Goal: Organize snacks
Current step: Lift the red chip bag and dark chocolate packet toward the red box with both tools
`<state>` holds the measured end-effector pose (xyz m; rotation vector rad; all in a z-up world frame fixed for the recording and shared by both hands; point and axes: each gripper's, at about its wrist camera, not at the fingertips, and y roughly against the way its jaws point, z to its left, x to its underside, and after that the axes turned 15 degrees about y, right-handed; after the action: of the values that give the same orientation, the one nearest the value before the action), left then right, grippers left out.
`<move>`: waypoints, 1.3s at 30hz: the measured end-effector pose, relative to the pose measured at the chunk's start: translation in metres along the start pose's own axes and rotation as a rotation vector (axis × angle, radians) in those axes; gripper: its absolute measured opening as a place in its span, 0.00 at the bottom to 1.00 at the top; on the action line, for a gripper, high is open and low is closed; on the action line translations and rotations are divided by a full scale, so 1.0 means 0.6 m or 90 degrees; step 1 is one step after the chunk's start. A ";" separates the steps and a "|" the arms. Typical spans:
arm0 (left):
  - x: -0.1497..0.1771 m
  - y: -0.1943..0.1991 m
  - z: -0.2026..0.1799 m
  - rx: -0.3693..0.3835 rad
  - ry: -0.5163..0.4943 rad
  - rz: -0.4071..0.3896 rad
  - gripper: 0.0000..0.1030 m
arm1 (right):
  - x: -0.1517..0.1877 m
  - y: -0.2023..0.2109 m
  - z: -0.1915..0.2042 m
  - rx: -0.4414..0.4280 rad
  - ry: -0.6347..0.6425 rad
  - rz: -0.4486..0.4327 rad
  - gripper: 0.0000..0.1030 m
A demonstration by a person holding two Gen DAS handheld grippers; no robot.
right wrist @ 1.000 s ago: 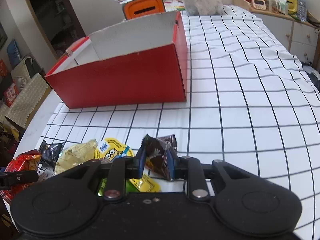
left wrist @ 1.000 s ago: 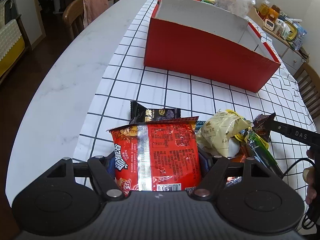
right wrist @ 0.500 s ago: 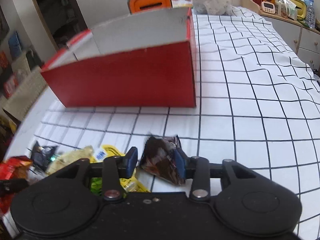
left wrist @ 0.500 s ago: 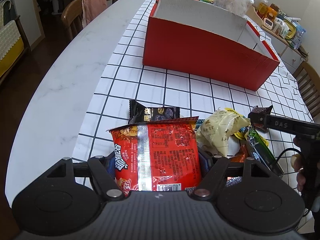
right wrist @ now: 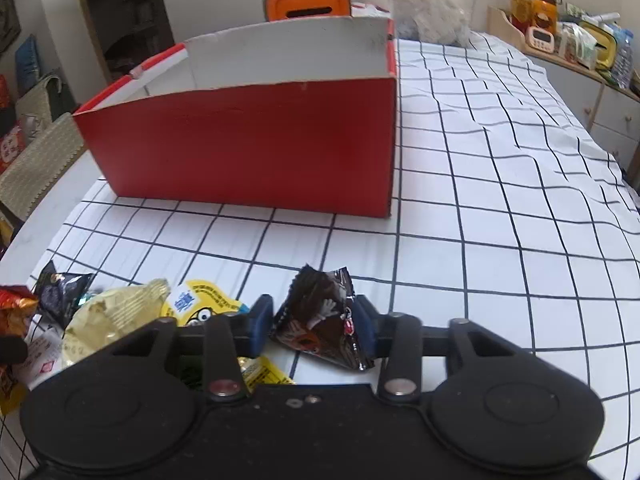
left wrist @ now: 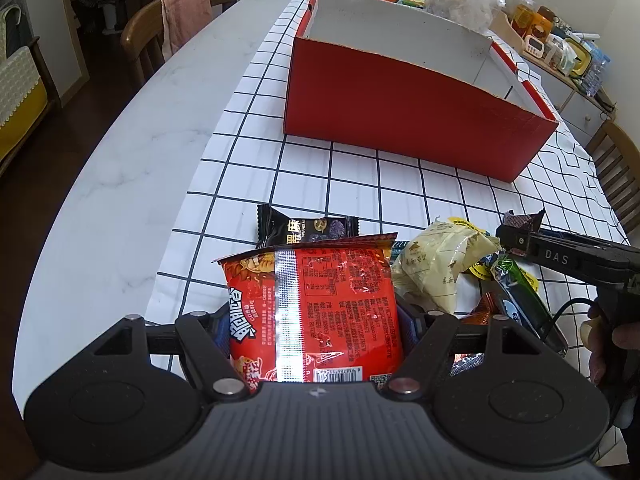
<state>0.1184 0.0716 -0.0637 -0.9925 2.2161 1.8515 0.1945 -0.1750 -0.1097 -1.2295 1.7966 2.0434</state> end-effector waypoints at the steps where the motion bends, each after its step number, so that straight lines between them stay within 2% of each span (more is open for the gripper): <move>1: 0.000 0.001 0.000 -0.001 0.000 -0.001 0.71 | 0.001 0.003 -0.001 -0.003 -0.002 -0.004 0.31; 4: 0.001 0.005 -0.002 0.003 -0.002 -0.006 0.71 | 0.004 0.010 -0.005 -0.009 -0.007 -0.021 0.27; 10: -0.001 0.021 -0.006 0.009 -0.010 -0.024 0.71 | 0.009 0.045 -0.007 -0.016 -0.010 -0.067 0.25; 18: -0.031 0.055 -0.027 0.014 -0.023 -0.076 0.71 | -0.023 0.111 -0.013 -0.024 0.000 -0.126 0.25; 27: -0.108 0.085 -0.075 0.019 -0.051 -0.163 0.71 | -0.092 0.143 -0.029 -0.013 0.004 -0.175 0.26; 32: -0.161 0.081 -0.106 0.026 -0.069 -0.197 0.71 | -0.135 0.140 -0.044 -0.004 0.005 -0.184 0.26; 39: -0.227 0.013 -0.142 0.013 -0.085 -0.187 0.71 | -0.185 0.097 -0.052 0.008 0.016 -0.163 0.26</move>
<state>0.2497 0.0516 0.0276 -1.0877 1.8932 1.7072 0.2464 -0.1752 0.0086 -1.4049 1.5649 1.8809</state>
